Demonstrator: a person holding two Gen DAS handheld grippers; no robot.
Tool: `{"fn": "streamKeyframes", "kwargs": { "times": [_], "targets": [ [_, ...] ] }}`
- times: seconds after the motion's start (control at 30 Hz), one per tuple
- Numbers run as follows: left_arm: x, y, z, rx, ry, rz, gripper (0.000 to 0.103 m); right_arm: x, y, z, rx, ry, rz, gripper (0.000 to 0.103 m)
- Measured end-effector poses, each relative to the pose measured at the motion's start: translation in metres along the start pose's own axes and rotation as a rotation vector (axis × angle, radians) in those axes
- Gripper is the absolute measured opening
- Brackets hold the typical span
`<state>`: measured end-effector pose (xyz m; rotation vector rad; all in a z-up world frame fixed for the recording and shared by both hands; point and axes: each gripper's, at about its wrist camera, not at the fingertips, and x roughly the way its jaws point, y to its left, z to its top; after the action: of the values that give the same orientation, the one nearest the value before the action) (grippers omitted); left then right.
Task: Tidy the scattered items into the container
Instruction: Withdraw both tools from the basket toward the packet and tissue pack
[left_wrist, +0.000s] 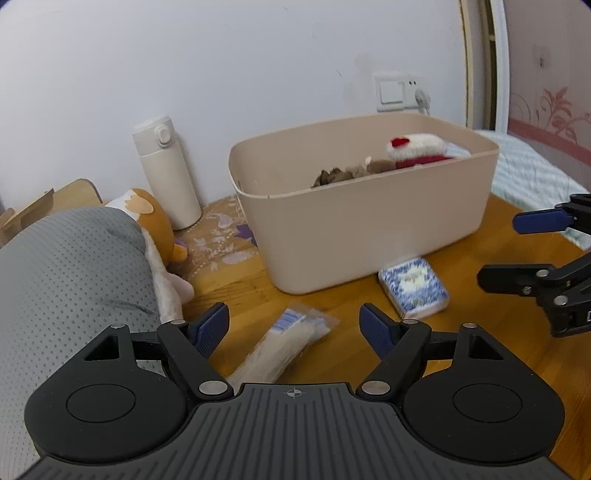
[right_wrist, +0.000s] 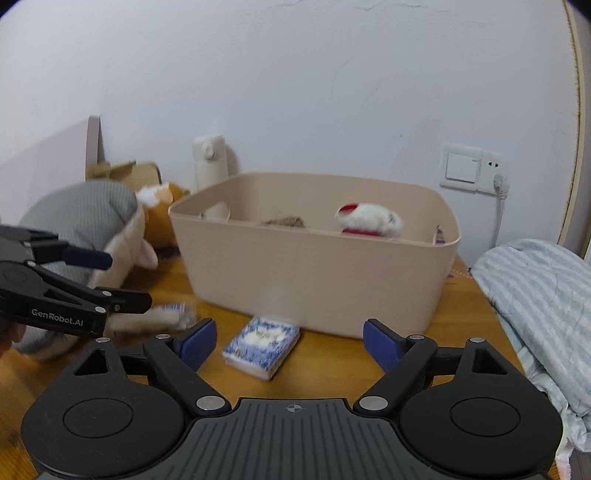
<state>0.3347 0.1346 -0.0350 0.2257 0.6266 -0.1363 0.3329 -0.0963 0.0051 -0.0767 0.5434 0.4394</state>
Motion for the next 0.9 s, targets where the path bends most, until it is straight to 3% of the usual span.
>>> {"fn": "streamKeyframes", "kwargs": {
  "times": [0.3, 0.8, 0.9],
  "targets": [
    [0.019, 0.001, -0.012, 0.098, 0.056, -0.026, 0.079, 0.028, 0.017, -0.007, -0.021, 0.059, -0.01, 0.087],
    [0.049, -0.003, -0.021, 0.178, 0.128, -0.041, 0.083, 0.069, 0.037, -0.007, -0.06, 0.126, -0.046, 0.087],
    [0.051, 0.0, -0.019, 0.157, 0.135, -0.056, 0.083, 0.075, 0.039, -0.007, -0.064, 0.133, -0.064, 0.087]
  ]
}}
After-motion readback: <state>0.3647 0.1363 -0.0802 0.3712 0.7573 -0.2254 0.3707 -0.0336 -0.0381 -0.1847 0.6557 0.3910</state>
